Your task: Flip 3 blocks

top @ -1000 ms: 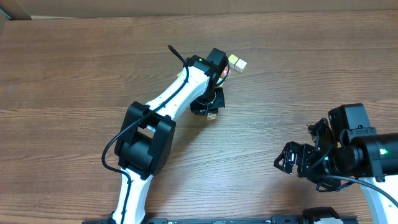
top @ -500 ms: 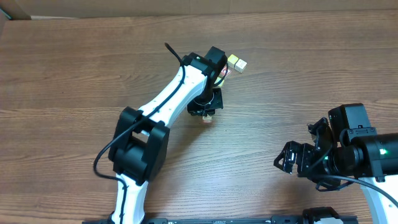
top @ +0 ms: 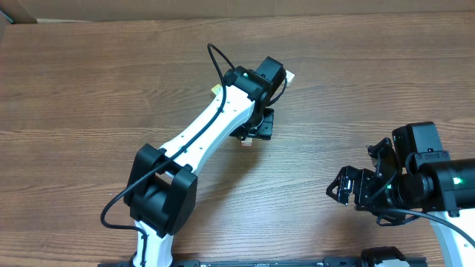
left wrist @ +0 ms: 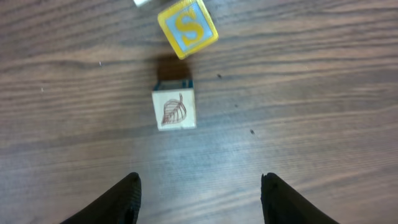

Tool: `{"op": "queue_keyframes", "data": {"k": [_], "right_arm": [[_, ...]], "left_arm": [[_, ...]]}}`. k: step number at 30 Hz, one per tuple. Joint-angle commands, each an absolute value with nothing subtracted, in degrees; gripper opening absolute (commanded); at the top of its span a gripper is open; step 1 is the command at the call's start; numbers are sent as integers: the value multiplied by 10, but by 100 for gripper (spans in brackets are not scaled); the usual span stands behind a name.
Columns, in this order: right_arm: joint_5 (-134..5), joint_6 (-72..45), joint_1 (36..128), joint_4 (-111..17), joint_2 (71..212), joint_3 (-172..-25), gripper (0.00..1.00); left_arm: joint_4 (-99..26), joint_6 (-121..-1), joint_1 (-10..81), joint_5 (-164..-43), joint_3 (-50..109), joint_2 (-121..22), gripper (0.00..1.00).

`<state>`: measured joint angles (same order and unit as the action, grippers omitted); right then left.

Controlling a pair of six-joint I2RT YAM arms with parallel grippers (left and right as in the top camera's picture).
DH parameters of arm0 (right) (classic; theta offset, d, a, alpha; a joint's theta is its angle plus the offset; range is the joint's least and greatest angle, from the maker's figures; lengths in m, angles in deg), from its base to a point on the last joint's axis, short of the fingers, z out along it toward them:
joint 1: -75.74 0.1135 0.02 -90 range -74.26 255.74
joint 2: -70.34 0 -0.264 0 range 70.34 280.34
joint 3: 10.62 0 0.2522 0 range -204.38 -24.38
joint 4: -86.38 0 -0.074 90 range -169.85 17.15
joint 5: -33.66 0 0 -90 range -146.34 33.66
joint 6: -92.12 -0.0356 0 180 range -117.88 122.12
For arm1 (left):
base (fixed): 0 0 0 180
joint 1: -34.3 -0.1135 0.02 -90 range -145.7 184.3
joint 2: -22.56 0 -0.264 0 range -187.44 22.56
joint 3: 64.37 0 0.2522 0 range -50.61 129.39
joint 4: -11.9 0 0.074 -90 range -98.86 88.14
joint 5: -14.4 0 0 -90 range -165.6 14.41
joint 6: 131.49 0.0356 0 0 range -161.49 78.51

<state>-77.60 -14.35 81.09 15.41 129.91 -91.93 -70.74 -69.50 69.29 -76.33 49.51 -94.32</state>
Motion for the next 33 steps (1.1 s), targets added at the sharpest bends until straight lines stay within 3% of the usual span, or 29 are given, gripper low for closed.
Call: {"op": "queue_keyframes", "data": {"k": [1,13,16,20,23,33], "right_arm": [[-785,-140,814,157,1294,-933,100],[-785,-140,814,165,1294,-931,100],[-785,-140,814,165,1294,-931,100],[-785,-140,814,165,1294,-931,100],[-785,-140,814,166,1294,-931,100],[-785,-140,814,169,1294,-931,100]], "left_arm": [[-700,-666,684,-746,489,-985,56],[-669,-648,673,-754,489,-1051,54],[-661,-649,673,-758,489,-1053,41],[-661,-656,673,-759,489,-1055,14],[-661,-660,673,-759,489,-1055,17],[-694,-695,674,-768,489,-1012,10]]}}
